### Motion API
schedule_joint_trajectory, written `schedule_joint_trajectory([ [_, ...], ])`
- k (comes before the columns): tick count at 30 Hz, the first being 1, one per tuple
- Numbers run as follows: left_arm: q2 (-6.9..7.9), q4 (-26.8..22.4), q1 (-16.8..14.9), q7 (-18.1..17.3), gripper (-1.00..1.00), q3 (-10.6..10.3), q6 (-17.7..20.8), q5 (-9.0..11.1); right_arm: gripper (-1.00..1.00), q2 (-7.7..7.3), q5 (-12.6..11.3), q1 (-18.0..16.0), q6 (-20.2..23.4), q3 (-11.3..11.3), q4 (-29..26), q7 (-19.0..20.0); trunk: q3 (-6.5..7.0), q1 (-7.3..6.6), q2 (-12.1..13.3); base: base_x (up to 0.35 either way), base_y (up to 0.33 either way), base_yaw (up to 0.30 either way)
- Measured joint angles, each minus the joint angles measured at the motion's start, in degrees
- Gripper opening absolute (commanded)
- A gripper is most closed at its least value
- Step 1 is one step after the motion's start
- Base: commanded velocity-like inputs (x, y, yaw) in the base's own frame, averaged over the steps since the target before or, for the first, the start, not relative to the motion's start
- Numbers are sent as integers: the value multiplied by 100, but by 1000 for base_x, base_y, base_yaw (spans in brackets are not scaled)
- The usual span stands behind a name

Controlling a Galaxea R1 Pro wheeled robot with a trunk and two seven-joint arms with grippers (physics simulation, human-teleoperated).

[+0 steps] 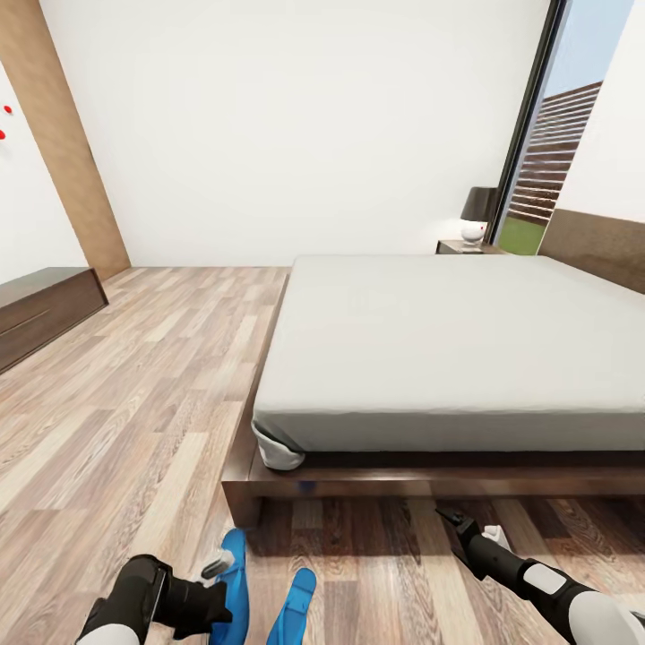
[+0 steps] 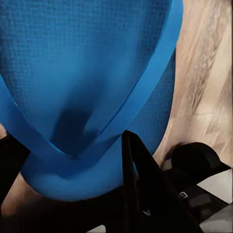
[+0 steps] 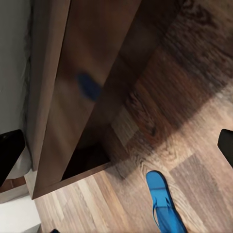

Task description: In the bedroom, move the book from the bed onto either nightstand, and place the two sandals side by side next to the bed.

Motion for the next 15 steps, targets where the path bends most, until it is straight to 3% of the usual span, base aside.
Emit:
schedule_joint_trajectory([
  [2, -176, 7, 0, 53, -100, -28, 0, 13, 100, 0, 0, 0, 0, 0, 0, 6, 0, 0, 0, 0, 0, 0],
  [5, -304, 9, 0, 85, -100, -50, -17, -2, 100, 0, 0, 0, 1, 0, 0, 7, 0, 0, 0, 0, 0, 0],
  [15, -493, 32, -6, 98, -100, -73, -272, -6, 100, 0, 4, 0, -15, 9, 0, 4, 0, 0, 0, 0, 0, 0],
])
